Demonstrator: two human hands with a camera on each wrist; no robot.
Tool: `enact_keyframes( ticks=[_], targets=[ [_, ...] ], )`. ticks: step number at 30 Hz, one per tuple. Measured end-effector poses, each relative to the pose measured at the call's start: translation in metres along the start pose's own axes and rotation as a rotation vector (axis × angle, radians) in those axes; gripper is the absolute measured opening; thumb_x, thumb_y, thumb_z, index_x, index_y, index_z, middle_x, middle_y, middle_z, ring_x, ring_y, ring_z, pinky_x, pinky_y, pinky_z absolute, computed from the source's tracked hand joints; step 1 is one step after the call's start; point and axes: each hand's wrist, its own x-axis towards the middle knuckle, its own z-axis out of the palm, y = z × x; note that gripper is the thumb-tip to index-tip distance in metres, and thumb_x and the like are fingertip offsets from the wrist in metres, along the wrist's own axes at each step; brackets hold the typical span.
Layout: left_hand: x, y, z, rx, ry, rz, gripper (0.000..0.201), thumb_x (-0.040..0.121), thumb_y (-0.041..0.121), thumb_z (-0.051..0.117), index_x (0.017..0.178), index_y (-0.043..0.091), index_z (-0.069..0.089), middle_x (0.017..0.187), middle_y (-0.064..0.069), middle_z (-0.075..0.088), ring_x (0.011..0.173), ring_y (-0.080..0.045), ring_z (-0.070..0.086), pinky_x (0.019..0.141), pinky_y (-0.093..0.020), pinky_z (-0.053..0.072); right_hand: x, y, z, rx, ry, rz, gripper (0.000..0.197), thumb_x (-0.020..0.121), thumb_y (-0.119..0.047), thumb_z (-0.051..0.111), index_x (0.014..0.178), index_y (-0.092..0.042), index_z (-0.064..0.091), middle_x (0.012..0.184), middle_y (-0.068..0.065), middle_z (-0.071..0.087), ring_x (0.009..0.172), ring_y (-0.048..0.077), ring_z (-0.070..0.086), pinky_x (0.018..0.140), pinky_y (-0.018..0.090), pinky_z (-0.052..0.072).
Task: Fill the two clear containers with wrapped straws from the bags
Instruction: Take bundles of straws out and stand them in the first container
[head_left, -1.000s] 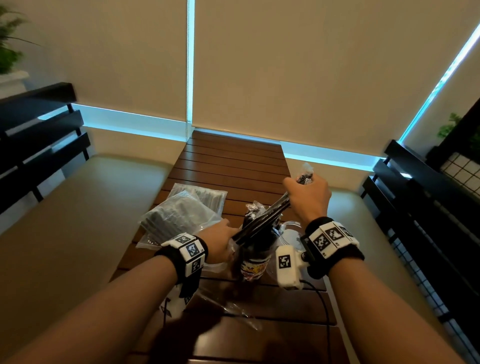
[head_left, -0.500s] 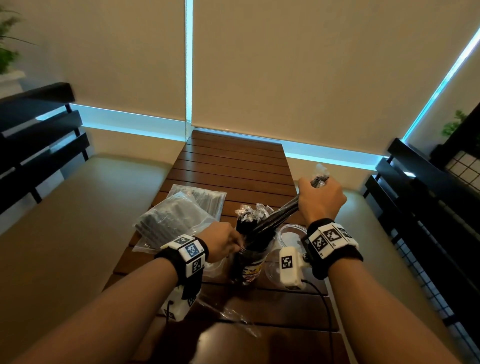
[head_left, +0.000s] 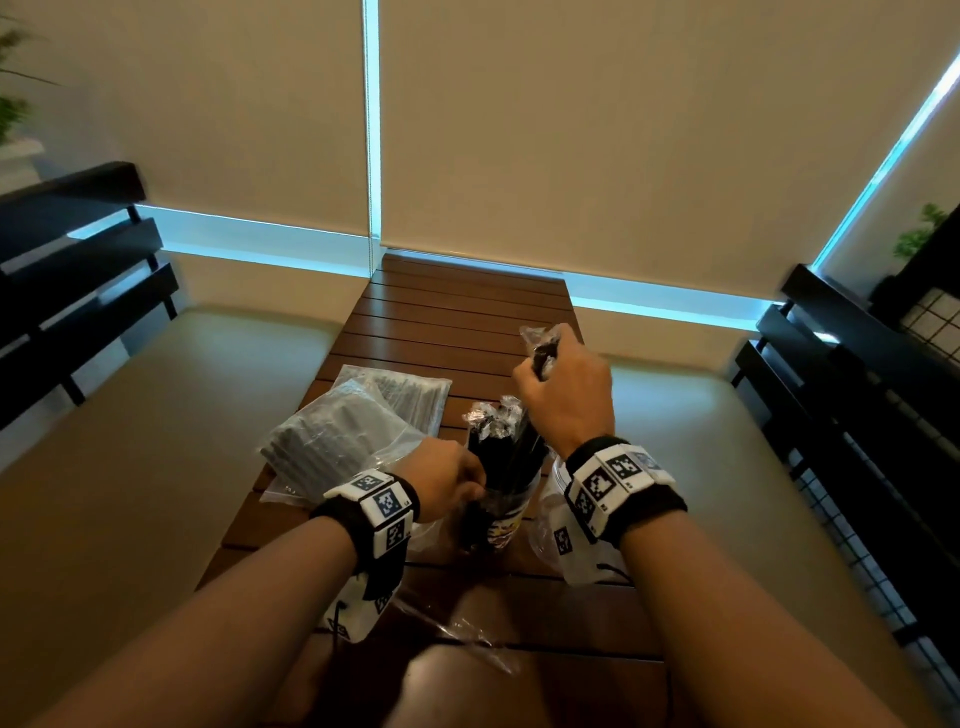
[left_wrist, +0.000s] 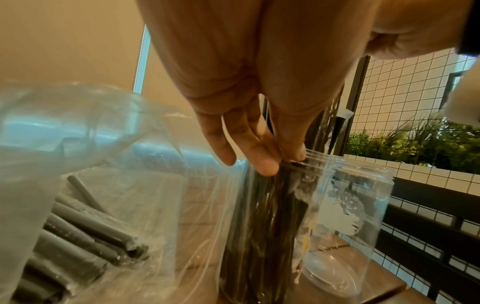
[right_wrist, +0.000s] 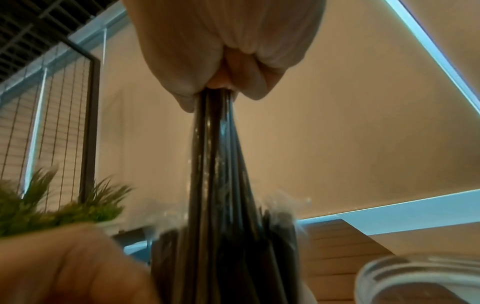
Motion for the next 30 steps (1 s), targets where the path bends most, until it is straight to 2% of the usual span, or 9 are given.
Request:
enact_keyframes(
  ticks=[4,9,12,15,17,19,23,26,30],
  targets=[
    [0.003,-0.002,0.000,0.005,-0.002,-0.007,0.019,0.093,0.025,0.062,0.107,0.017,0.072,0.102,0.000,0.070,0.084,-0.006,0.057,0.078,-0.018,0.041,-0.024,0.007,0.016,0.005,-0.147,-0.071,0.030,0.091,-0.026,0.063,0.115,-0.023,0.045,0.088,0.000,0.068,0.072,0.020,0.066,0.061,0.029,0.052],
    [0.006,-0.003,0.003,0.014,-0.002,-0.026,0.016,0.093,0.021,0.061,0.105,0.016,0.072,0.100,-0.002,0.070,0.089,-0.014,0.063,0.076,-0.020,0.043,-0.040,0.012,0.021,-0.230,-0.247,0.019,0.025,0.096,-0.045,0.048,0.112,-0.028,0.038,0.080,-0.008,0.058,0.078,0.025,0.065,0.062,0.032,0.045],
    [0.007,-0.004,0.005,0.020,0.002,-0.020,0.017,0.093,0.023,0.062,0.106,0.017,0.072,0.102,-0.003,0.071,0.092,-0.015,0.064,0.078,-0.020,0.043,-0.035,0.012,0.017,-0.260,-0.140,0.020,0.051,0.087,-0.047,0.060,0.128,-0.025,0.038,0.104,-0.002,0.058,0.095,0.021,0.055,0.073,0.035,0.046],
    [0.008,-0.004,0.005,0.032,0.003,0.003,0.018,0.093,0.024,0.062,0.107,0.017,0.072,0.103,-0.002,0.070,0.092,-0.014,0.063,0.077,-0.019,0.040,-0.020,0.004,0.012,-0.258,0.000,-0.203,0.064,0.078,-0.036,0.069,0.135,-0.022,0.042,0.125,0.003,0.054,0.109,0.022,0.050,0.086,0.035,0.043],
    [0.008,-0.006,0.004,0.036,-0.006,0.007,0.017,0.093,0.023,0.062,0.106,0.017,0.072,0.103,-0.002,0.070,0.092,-0.015,0.063,0.078,-0.020,0.042,-0.010,-0.007,0.013,-0.330,-0.065,-0.380,0.046,0.083,-0.026,0.064,0.127,-0.017,0.055,0.128,0.005,0.056,0.118,0.024,0.049,0.093,0.038,0.043],
    [0.009,-0.007,0.004,0.047,-0.013,0.017,0.017,0.093,0.021,0.060,0.105,0.019,0.073,0.103,-0.001,0.071,0.093,-0.016,0.065,0.082,-0.024,0.047,-0.006,-0.011,0.019,-0.428,-0.270,-0.405,0.026,0.093,-0.027,0.051,0.111,-0.015,0.065,0.122,0.005,0.062,0.122,0.024,0.050,0.100,0.041,0.041],
    [0.008,-0.005,0.003,0.086,-0.021,0.047,0.019,0.096,0.022,0.056,0.106,0.020,0.072,0.104,-0.001,0.071,0.093,-0.019,0.065,0.086,-0.030,0.050,-0.011,-0.005,0.025,-0.464,-0.496,-0.251,0.044,0.103,-0.031,0.031,0.085,-0.011,0.065,0.102,0.011,0.069,0.112,0.029,0.058,0.097,0.037,0.042],
    [0.008,-0.007,0.004,0.064,-0.006,0.064,0.019,0.094,0.022,0.057,0.104,0.017,0.074,0.101,-0.003,0.072,0.090,-0.021,0.066,0.084,-0.032,0.051,-0.023,0.005,0.036,-0.417,-0.594,-0.224,0.038,0.104,-0.027,0.031,0.107,-0.008,0.064,0.116,0.011,0.063,0.120,0.029,0.052,0.097,0.036,0.041],
    [0.008,-0.012,0.005,0.041,-0.015,0.069,0.020,0.094,0.023,0.059,0.104,0.018,0.075,0.100,-0.004,0.073,0.089,-0.021,0.067,0.083,-0.033,0.051,-0.025,0.018,0.054,-0.380,-0.517,-0.176,0.045,0.104,-0.036,0.026,0.130,-0.013,0.055,0.135,0.009,0.055,0.132,0.027,0.043,0.107,0.042,0.037]
  ],
)
